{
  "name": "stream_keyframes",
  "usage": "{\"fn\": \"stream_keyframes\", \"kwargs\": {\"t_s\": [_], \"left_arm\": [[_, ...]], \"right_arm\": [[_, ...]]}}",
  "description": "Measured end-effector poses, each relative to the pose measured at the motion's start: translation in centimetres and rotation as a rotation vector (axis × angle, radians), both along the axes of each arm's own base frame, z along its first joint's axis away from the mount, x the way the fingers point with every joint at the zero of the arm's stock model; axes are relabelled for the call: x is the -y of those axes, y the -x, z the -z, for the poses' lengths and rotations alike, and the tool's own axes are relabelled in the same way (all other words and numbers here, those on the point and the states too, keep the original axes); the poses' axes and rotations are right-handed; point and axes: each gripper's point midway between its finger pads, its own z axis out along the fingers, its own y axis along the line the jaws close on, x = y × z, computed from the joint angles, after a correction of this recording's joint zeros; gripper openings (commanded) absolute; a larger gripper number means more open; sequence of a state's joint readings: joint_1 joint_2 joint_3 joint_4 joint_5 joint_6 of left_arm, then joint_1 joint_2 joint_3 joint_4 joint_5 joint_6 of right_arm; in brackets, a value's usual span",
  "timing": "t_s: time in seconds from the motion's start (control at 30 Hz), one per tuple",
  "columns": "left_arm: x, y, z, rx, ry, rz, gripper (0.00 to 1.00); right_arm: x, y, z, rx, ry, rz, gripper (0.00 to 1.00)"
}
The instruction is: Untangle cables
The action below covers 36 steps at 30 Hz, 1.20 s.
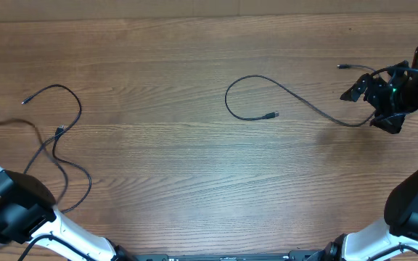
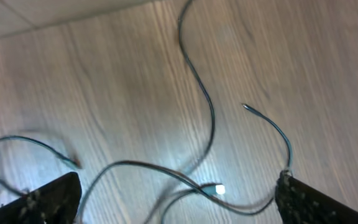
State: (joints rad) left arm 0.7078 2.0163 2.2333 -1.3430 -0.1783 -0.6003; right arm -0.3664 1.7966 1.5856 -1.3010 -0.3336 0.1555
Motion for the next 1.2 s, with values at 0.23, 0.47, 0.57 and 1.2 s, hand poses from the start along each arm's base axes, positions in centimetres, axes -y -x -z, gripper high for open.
{"fn": "stream_keyframes", "kwargs": {"t_s": [0.23, 0.47, 0.57, 1.2], "left_arm": [[4.2, -3.8, 0.0, 0.009, 0.012, 0.148, 0.96], [13.8, -9.5, 0.0, -0.021, -0.013, 0.471, 0.95], [19.4, -11.6, 0.0, -0.032, -0.029, 0.643, 0.95], [64.9, -13.3, 3.9, 0.259, -0.11, 1.881, 0.99]], "right_arm": [[0.0, -0.1, 0.0, 0.002, 0.001, 0.001, 1.0], [0.1, -0.1, 0.0, 0.005, 0.002, 0.0, 1.0], [0.1, -0.1, 0.0, 0.006, 0.003, 0.001, 1.0], [0.0, 0.0, 0.0, 0.001, 0.0, 0.001, 1.0]]}}
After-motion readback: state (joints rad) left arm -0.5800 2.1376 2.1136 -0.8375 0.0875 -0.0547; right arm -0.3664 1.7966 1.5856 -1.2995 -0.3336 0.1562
